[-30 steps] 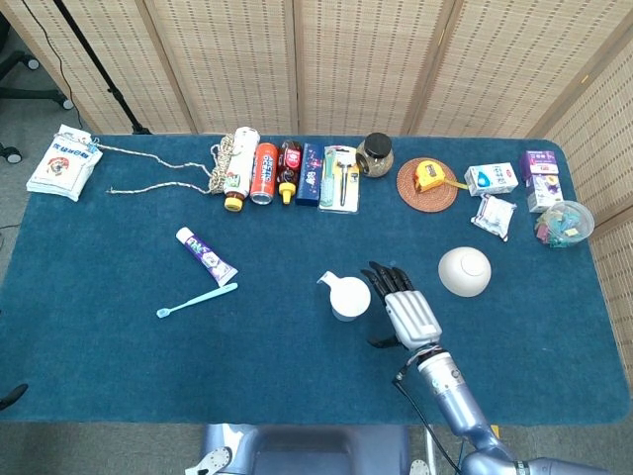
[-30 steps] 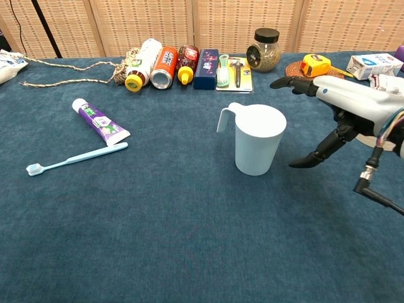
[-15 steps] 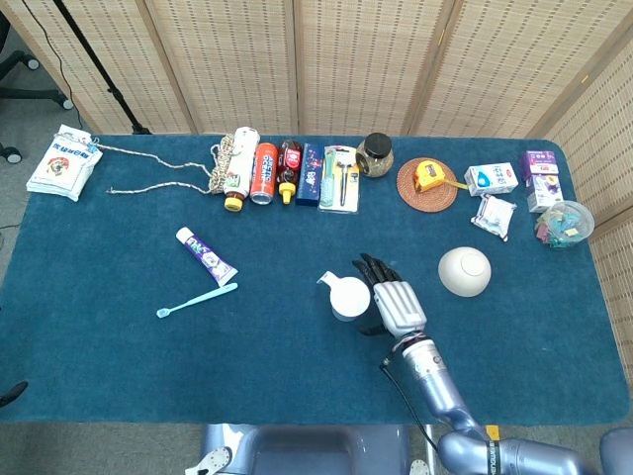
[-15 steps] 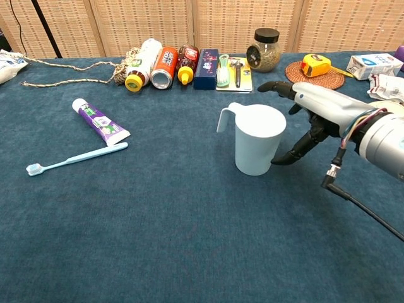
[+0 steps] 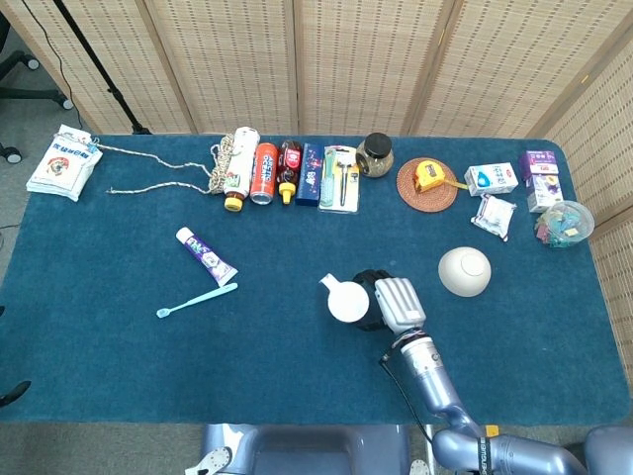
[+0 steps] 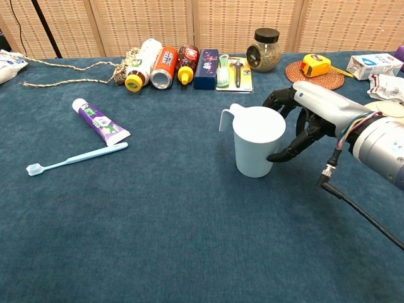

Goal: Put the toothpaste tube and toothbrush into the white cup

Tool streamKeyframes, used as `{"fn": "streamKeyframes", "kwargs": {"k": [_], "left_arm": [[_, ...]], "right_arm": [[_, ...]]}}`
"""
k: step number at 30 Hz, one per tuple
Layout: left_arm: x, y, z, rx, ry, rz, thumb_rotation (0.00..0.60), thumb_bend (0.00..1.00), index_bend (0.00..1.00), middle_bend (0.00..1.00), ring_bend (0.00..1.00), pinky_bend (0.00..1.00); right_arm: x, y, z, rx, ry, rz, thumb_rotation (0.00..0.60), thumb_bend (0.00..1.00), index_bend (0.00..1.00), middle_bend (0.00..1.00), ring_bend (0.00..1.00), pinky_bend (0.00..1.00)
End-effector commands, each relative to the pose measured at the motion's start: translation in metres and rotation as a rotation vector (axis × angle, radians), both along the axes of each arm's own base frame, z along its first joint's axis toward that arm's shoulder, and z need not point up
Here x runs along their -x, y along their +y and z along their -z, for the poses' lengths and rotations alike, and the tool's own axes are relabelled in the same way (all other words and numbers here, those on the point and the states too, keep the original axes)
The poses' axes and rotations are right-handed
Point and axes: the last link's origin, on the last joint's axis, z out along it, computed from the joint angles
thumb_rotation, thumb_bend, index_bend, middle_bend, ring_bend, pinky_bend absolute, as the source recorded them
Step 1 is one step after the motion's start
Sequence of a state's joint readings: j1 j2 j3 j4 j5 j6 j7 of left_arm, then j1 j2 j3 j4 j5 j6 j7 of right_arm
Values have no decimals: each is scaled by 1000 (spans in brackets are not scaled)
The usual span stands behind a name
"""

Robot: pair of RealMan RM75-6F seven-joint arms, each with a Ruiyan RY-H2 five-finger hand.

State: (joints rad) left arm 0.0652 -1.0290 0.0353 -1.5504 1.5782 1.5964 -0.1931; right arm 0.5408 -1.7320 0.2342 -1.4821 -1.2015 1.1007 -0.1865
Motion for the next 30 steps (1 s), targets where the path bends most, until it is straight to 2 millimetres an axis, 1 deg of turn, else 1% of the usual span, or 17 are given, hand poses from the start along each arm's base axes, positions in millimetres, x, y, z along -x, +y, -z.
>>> {"fn": "streamKeyframes", "kwargs": {"k": [1, 5, 9, 15, 21, 25, 30], "left_arm": [[0, 0, 0, 1, 0, -1, 600, 0, 0, 0, 0, 0], [0, 0, 1, 5, 1, 0, 600, 0, 0, 0, 0, 0], [0, 0, 1, 8, 0, 1, 600, 0, 0, 0, 0, 0], [0, 0, 0, 7, -3, 0, 600, 0, 0, 0, 0, 0], [0, 0, 1, 8, 0, 3, 600, 0, 0, 0, 0, 0], [-1, 0, 2, 12, 4, 3, 600, 0, 0, 0, 0, 0], [-2, 0, 3, 17, 6, 3, 600, 0, 0, 0, 0, 0]], "right_arm": [[-1, 0, 1, -3, -9, 2, 600, 124, 445, 375, 347, 517], [-7, -2, 1, -16, -50, 13, 600, 200, 460, 382, 350, 517], [-10, -4, 1, -37, -81, 37, 600, 245, 469, 386, 352, 517], [-10, -6, -1, -58, -128, 76, 600, 269, 477, 390, 354, 517], [-17, -8, -3, -72, -181, 80, 600, 274, 484, 391, 354, 517], [-31, -13, -1, -63, -207, 58, 600, 280, 493, 396, 354, 516], [-55, -22, 10, -57, -212, 8, 600, 285, 495, 397, 354, 512]]}}
